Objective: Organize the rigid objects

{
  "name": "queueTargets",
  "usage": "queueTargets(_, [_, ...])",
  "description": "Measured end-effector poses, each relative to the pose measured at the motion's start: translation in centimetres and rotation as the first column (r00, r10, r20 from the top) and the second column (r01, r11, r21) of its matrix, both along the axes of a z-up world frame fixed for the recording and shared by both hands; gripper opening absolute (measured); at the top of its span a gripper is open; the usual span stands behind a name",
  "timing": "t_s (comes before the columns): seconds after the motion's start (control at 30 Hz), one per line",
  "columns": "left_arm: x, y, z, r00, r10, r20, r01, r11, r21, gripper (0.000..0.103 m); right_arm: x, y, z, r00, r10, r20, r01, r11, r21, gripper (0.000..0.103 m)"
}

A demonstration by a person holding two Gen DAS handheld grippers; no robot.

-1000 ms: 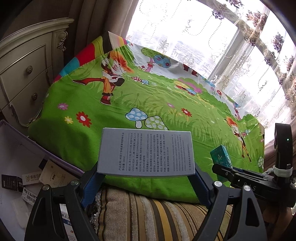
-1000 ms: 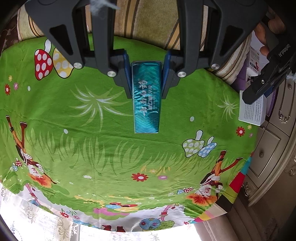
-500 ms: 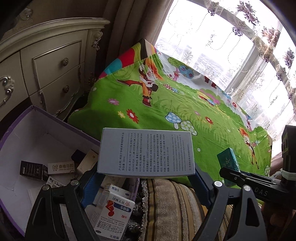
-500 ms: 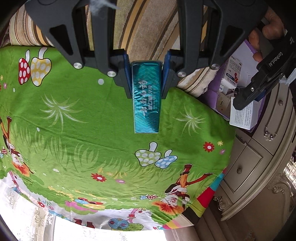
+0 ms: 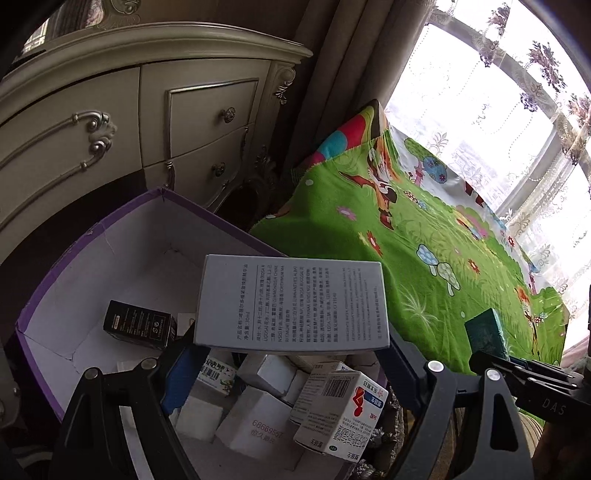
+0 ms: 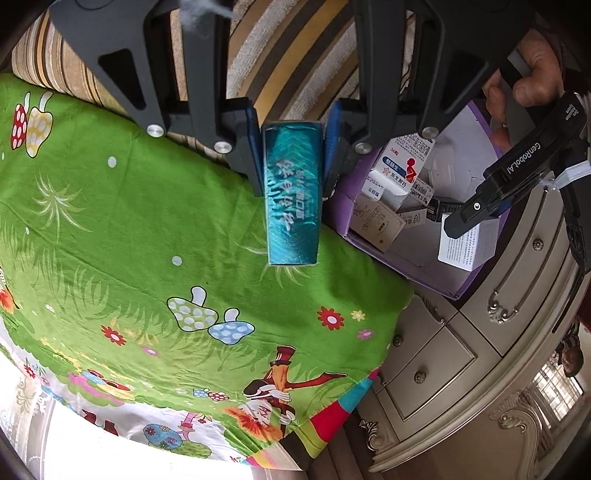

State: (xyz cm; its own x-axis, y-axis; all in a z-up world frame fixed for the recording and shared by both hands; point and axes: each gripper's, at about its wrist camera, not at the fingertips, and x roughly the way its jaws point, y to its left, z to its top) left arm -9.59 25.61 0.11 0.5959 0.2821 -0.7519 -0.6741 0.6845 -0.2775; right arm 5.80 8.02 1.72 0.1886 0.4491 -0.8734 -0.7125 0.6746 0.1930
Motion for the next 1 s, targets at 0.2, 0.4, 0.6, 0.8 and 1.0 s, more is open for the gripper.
queueTargets(0.2, [-2.0, 1.5, -0.4, 0.999, 0.051, -0.011, -0.051, 0.999, 0.005, 0.087, -2.6, 2.6, -0.6, 0.996, 0.084, -0.006, -0.084, 0.996, -0.014, 0.033])
queueTargets(0.4, [-3.3, 2.1, -0.9, 0.995, 0.089, -0.042, -0.088, 0.996, 0.02, 0.087, -5.2, 4.9, -0.9, 0.985, 0.171, -0.001, -0.171, 0.985, -0.015, 0.033])
queueTargets(0.6, [-4.1, 2.6, -1.1, 0.985, 0.136, -0.107, -0.13, 0.99, 0.061, 0.088, -7.8, 6.9, -1.4, 0.963, 0.268, -0.005, -0.268, 0.963, -0.011, 0.033])
queueTargets(0.8, [-4.6, 2.6, -1.5, 0.974, 0.152, -0.169, -0.138, 0.986, 0.092, 0.088, -9.5, 7.8, -1.9, 0.947, 0.321, 0.003, -0.32, 0.947, -0.034, 0.039])
queueTargets(1.0, [-5.3, 1.6, -1.0, 0.969, 0.152, -0.195, -0.128, 0.983, 0.129, 0.088, -10.0, 7.1, -1.6, 0.954, 0.3, 0.012, -0.3, 0.954, -0.028, 0.058])
